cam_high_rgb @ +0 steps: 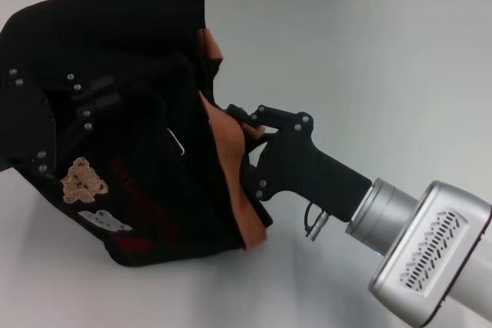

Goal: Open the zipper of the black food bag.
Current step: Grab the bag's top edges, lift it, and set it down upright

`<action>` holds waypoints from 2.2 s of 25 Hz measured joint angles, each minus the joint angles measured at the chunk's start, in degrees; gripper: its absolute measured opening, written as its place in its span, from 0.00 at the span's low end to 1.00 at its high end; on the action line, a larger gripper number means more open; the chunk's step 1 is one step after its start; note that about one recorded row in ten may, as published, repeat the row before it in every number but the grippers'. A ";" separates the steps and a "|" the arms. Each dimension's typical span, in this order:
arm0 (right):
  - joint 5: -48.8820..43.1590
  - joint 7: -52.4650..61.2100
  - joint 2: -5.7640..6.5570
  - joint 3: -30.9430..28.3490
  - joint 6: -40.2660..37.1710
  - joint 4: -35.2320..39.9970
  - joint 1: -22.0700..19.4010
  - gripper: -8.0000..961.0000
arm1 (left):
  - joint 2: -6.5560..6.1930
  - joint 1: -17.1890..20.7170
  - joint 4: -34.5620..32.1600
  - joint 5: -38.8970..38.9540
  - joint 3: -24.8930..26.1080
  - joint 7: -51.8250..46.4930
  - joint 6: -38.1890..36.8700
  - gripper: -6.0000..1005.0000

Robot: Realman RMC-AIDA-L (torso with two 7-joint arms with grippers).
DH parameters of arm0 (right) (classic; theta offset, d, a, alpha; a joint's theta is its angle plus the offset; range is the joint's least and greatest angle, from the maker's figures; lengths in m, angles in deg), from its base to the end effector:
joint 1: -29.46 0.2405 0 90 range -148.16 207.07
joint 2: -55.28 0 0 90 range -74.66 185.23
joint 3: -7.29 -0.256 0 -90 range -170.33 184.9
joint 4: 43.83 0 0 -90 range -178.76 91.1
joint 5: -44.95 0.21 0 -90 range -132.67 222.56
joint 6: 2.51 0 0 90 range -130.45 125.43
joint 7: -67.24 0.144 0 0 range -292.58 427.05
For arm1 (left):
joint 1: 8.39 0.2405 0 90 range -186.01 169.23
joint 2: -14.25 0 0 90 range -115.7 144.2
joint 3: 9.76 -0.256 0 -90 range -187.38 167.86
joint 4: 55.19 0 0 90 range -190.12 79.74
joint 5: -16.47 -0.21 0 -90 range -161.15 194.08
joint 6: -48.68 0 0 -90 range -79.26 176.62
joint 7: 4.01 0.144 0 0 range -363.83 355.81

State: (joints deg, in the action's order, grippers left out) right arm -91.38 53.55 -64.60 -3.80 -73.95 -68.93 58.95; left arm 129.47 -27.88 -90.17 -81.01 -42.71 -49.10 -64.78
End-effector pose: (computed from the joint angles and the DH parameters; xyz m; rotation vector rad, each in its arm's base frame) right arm 0.1958 0.2607 -0.1343 -2.2668 -0.2261 0.8928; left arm -0.2796 0.2579 0.0652 -2.4468 0.1441 -1.0841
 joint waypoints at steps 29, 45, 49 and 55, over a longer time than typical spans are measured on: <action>0.17 0.15 0.00 0.14 -2.37 0.18 -2.39 0.32 | 0.40 -0.14 0.00 0.10 -0.10 0.36 -0.42 0.10; 0.42 0.80 -0.01 0.41 1.36 -1.46 -1.68 0.32 | 0.63 -0.18 0.00 0.00 -1.29 0.53 -0.46 0.10; 0.45 0.82 -0.01 -0.73 1.74 -1.46 -1.83 0.32 | 0.63 -0.15 0.00 0.00 -1.33 0.53 -0.45 0.10; 0.55 0.83 0.00 -2.56 2.26 -1.22 -1.98 0.32 | 0.62 0.24 0.00 0.02 -1.36 0.53 -0.44 0.10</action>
State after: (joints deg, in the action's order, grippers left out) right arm -90.83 54.38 -64.60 -6.36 -71.69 -70.15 56.97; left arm 130.09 -27.64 -90.17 -80.99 -44.07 -48.57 -65.22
